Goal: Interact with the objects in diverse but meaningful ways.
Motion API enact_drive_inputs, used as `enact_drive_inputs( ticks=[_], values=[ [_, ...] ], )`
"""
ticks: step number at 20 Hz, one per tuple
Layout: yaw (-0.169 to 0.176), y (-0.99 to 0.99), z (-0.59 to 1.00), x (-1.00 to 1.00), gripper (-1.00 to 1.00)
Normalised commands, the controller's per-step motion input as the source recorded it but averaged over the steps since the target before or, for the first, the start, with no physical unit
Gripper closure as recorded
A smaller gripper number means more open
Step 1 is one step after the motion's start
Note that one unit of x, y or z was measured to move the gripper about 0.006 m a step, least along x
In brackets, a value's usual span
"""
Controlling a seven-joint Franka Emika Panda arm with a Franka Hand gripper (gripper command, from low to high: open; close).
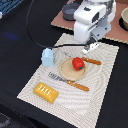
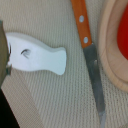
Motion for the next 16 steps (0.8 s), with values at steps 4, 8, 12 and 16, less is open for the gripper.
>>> enact_drive_inputs(
  ticks=[4,8,12,16],
  values=[
    [-0.11,-0.41,0.0,-0.03,-1.0],
    [-0.071,-0.29,0.0,0.0,-1.0],
    [-0.047,-0.19,-0.04,0.0,-1.0],
    [-0.04,-0.15,-0.07,0.0,-1.0]
  ],
)
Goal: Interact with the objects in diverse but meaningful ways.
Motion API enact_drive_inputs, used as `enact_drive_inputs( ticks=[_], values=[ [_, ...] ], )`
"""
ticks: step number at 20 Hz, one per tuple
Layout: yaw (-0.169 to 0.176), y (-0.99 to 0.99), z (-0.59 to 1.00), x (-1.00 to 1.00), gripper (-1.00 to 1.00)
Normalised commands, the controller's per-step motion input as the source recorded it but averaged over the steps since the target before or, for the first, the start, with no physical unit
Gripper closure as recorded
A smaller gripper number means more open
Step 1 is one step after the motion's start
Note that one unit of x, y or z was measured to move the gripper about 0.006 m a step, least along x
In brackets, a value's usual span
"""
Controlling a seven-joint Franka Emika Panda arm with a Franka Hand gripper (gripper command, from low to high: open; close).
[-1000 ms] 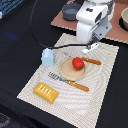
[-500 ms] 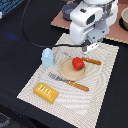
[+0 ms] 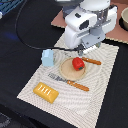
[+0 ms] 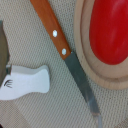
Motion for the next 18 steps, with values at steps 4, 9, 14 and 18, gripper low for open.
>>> enact_drive_inputs(
  ticks=[4,9,14,18],
  values=[
    [-0.049,-0.29,-0.13,-0.19,-1.0],
    [-0.054,-0.3,-0.16,-0.29,-1.0],
    [-0.056,-0.29,-0.16,-0.26,-1.0],
    [-0.058,-0.17,-0.11,-0.01,-1.0]
  ],
)
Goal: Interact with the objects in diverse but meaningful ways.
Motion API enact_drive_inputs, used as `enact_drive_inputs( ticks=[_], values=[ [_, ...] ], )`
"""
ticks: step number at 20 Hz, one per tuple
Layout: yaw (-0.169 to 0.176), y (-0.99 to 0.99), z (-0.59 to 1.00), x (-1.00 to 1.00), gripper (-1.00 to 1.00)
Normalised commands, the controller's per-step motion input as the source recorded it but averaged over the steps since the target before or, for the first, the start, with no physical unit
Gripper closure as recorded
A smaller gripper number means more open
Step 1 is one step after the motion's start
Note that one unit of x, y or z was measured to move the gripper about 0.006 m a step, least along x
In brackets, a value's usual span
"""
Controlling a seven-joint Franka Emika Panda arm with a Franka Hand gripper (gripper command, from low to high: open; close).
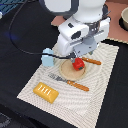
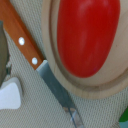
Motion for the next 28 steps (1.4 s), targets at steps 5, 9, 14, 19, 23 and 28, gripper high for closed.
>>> enact_drive_inputs(
  ticks=[5,9,14,19,23,28],
  values=[
    [-0.056,-0.17,-0.2,-0.01,-1.0],
    [-0.055,-0.14,-0.24,0.0,-1.0],
    [-0.047,-0.11,-0.23,0.0,-1.0],
    [-0.039,-0.09,-0.23,0.0,1.0],
    [-0.034,-0.09,-0.22,0.0,1.0],
    [-0.039,-0.07,-0.16,0.0,1.0]
  ],
)
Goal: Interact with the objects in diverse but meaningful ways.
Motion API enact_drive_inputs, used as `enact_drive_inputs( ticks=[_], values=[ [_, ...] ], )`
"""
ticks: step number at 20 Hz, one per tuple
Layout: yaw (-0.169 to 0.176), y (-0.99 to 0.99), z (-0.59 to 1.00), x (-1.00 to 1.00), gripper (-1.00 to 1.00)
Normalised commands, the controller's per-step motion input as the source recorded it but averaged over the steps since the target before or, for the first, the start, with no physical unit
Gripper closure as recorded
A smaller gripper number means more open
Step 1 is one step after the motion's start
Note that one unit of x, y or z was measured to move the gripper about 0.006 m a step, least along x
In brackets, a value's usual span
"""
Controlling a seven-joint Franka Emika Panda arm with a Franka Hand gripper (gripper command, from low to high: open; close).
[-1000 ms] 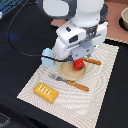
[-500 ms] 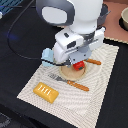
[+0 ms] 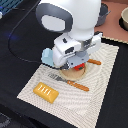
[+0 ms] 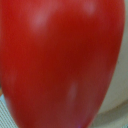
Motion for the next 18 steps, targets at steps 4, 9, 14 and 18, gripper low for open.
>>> enact_drive_inputs(
  ticks=[4,9,14,18],
  values=[
    [-0.001,0.25,0.62,-0.09,1.0],
    [0.004,0.44,0.65,-0.19,1.0],
    [0.072,0.62,0.57,-0.31,1.0],
    [0.096,0.68,0.11,-0.5,1.0]
  ],
)
